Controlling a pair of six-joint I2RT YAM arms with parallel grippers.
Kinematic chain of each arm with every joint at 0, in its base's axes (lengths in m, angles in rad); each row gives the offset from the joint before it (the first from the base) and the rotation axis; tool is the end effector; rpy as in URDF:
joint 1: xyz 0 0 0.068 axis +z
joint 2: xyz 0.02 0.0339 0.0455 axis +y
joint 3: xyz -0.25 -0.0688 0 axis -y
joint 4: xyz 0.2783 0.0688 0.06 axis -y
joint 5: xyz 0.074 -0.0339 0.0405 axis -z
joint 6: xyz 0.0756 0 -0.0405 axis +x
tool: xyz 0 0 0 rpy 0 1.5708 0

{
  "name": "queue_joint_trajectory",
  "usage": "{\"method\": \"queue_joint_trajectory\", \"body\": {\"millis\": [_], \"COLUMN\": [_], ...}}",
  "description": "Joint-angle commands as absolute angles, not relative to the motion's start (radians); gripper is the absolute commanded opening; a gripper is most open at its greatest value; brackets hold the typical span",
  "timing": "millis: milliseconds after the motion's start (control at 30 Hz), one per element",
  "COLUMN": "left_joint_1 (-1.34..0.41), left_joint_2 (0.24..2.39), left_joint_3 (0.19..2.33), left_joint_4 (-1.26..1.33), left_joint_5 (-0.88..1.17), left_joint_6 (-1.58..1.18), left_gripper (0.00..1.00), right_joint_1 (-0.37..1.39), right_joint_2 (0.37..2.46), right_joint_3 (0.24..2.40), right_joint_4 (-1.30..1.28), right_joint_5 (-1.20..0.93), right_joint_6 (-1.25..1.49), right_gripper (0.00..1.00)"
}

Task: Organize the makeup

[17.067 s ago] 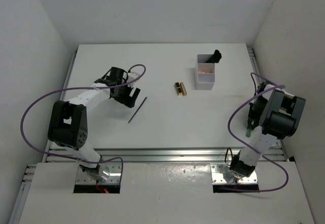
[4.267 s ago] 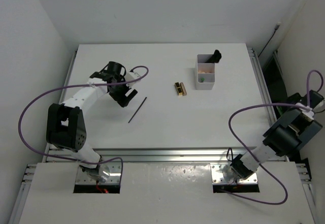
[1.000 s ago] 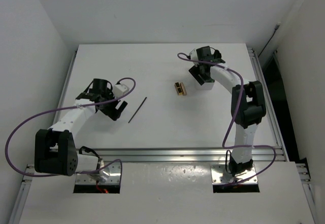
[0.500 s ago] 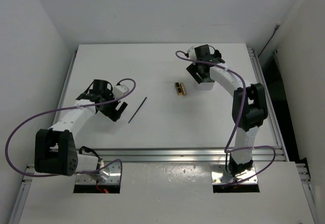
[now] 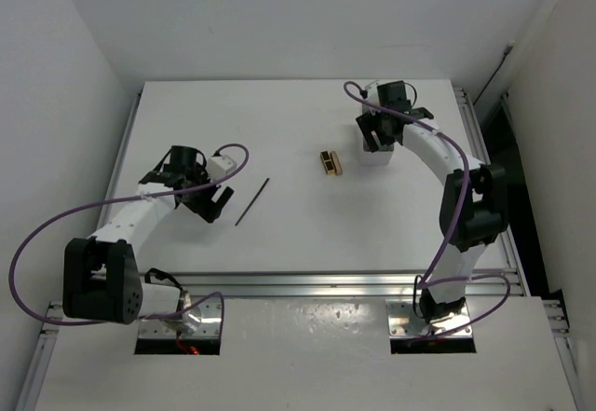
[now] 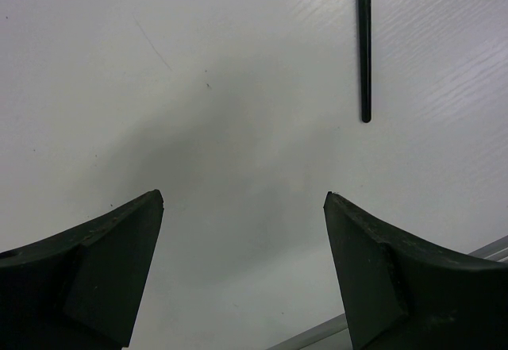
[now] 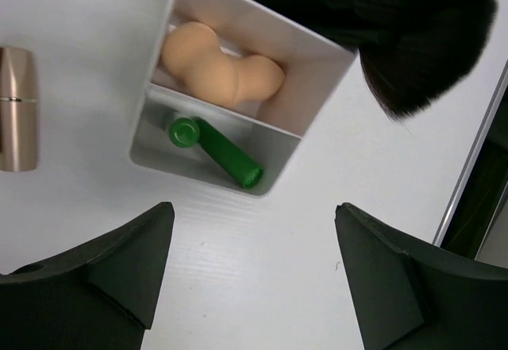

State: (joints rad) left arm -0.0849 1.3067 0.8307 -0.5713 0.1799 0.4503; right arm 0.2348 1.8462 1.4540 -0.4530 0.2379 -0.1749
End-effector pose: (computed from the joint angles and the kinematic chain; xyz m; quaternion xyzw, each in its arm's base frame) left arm 0.3015 -0.0392 0.1521 0.2768 0.9216 -0.0385 0.2692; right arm 0.4573 0.0911 0.1928 -0.1476 0.9175 -0.1003 0.3555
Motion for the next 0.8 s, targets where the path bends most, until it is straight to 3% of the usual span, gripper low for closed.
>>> {"method": "queue_joint_trajectory", "body": {"millis": [0, 267, 767], "left_joint_1": [-0.074, -0.074, -0.074], "left_joint_2": [1.276, 1.276, 1.276], "left_joint_3": [0.828, 0.828, 0.828], "left_joint_4": [-0.557, -0.557, -0.557], "left_joint_5": [0.199, 0.199, 0.209], "left_joint_6": [0.442, 0.442, 0.442], "left_gripper": [0.89, 0.89, 0.89], "right_joint_1": [0.218, 0.172, 0.201], "right_joint_2": [1.787, 1.743, 1.715], "right_joint_3": [1.439, 1.437, 1.473], "right_joint_4": [-0.445, -0.46, -0.491], "right_joint_5": [0.221, 0.221, 0.124], "right_joint_6": [-0.129, -0.133, -0.153], "right_gripper": [0.82, 0.69, 0.74]}}
